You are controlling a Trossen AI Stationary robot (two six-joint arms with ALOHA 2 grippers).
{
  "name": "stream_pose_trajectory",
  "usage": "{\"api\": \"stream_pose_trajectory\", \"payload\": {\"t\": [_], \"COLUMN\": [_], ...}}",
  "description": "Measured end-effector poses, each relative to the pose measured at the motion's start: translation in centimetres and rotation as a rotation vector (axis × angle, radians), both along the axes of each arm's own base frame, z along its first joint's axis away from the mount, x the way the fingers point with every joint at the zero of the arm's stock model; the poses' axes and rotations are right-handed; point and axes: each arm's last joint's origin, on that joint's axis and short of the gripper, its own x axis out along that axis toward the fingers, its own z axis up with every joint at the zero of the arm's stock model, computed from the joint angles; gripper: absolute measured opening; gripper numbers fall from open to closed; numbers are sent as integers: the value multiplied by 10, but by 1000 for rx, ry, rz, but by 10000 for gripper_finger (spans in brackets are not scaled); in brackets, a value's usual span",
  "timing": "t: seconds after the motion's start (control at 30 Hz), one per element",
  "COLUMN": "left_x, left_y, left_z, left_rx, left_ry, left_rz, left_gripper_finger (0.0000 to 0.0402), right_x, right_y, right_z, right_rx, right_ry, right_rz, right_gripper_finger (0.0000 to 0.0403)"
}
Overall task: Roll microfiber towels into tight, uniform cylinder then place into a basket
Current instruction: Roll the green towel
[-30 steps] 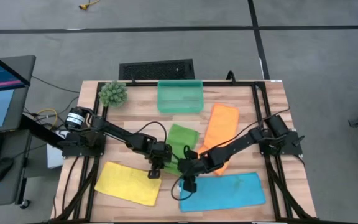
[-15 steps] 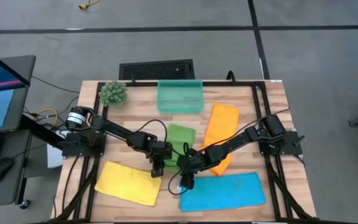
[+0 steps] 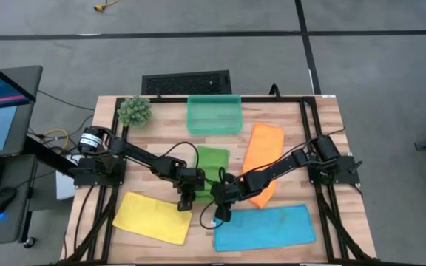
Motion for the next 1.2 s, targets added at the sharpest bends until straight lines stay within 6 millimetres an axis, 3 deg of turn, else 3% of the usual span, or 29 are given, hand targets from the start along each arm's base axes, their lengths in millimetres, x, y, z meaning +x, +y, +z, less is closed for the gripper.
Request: {"api": "stream_pose_trajectory", "payload": {"t": [0.33, 0.6, 1.2], "left_x": [2, 9, -4], "left_y": [-1, -1, -3], "left_z": [3, 15, 33], "left_rx": [-21, 41, 106], "left_ry": [-7, 4, 100], "left_rz": [-44, -109, -183], "left_gripper_finger": [103, 103, 102], "right_x": [0, 0, 1], "right_y": [0, 0, 1], "right_z": [0, 0, 0], "right_rx": [14, 19, 49], "right_ry": [-3, -5, 4], "right_rz": [-14, -13, 3], "right_gripper_finger": [12, 15, 14]}}
